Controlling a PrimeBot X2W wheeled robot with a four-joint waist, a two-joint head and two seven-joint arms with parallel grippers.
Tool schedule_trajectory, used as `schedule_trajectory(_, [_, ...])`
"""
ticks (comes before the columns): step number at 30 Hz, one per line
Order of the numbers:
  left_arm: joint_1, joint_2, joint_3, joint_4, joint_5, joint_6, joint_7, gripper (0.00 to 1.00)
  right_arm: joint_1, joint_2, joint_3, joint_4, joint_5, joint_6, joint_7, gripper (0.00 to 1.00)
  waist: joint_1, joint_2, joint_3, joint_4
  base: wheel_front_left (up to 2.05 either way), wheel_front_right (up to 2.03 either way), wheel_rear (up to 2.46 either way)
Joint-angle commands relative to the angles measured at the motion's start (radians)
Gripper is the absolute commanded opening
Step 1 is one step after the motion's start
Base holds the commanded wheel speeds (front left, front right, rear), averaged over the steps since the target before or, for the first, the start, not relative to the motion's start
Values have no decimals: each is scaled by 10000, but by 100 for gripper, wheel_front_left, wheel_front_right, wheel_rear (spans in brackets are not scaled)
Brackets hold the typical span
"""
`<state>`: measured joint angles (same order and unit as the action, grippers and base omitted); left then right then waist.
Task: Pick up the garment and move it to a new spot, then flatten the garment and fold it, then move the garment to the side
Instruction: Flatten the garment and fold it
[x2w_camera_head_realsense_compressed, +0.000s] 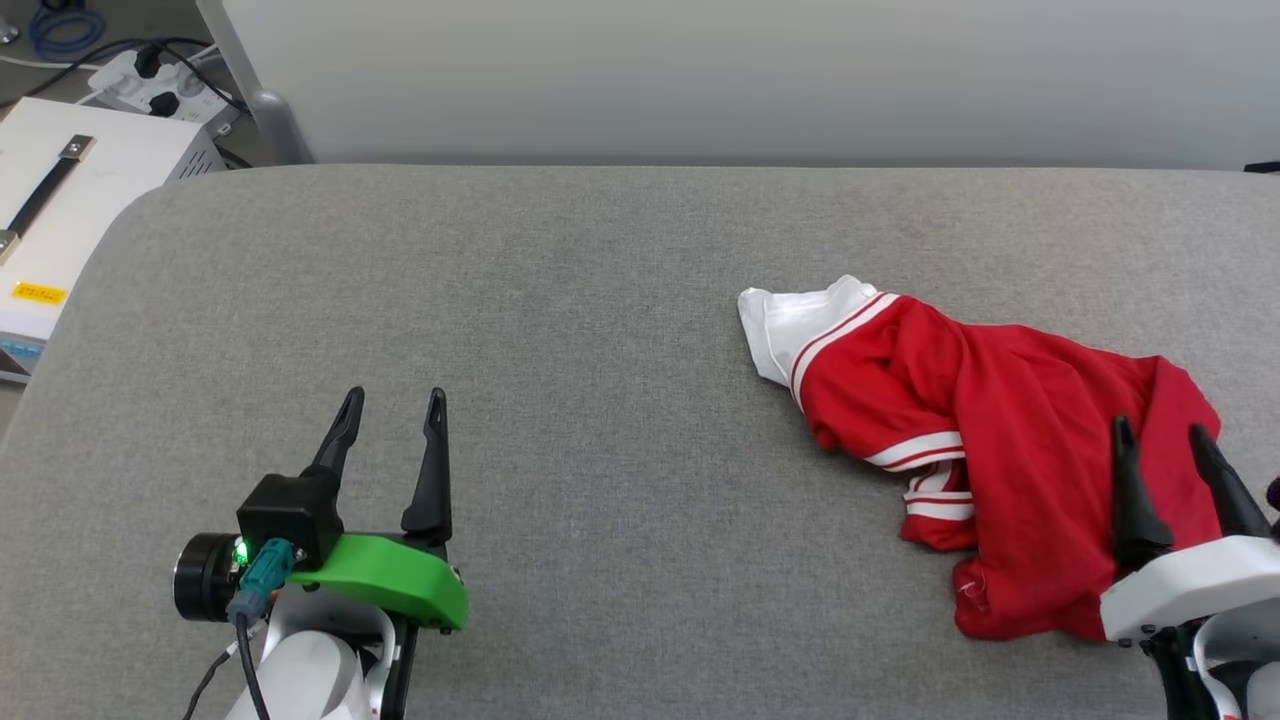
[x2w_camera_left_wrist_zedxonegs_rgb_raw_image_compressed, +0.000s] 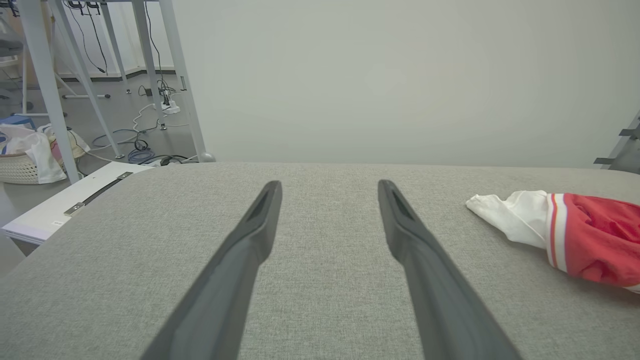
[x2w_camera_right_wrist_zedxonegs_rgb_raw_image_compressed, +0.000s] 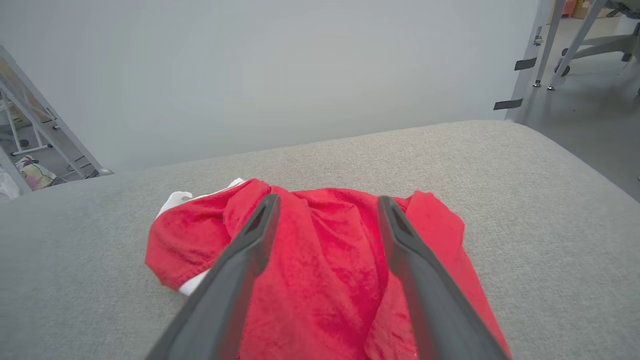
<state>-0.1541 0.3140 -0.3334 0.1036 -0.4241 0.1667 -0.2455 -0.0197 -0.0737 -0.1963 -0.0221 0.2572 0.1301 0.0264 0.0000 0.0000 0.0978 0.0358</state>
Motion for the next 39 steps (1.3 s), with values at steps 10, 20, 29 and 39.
schedule_trajectory(10, [-52,394,16,-153,-12,133,385,100,737,121,1344,-1380,-689,6,-140,100,0,0,-42,-443,0,0,0])
schedule_trajectory(20, [-2094,433,-812,472,253,-686,1697,100,445,-83,2115,-2205,-1102,6,169,100,0,0,1016,-1220,0,0,0])
schedule_trajectory(29, [-5561,-398,-2157,2759,11,-2346,4550,100,-121,-162,2496,-2192,-923,6,14,100,0,0,2312,-2208,0,0,0])
schedule_trajectory(39, [-7713,-991,-3066,4928,-521,-2899,6483,100,-465,8,2675,-1810,-623,6,-379,100,0,0,3110,-2811,0,0,0])
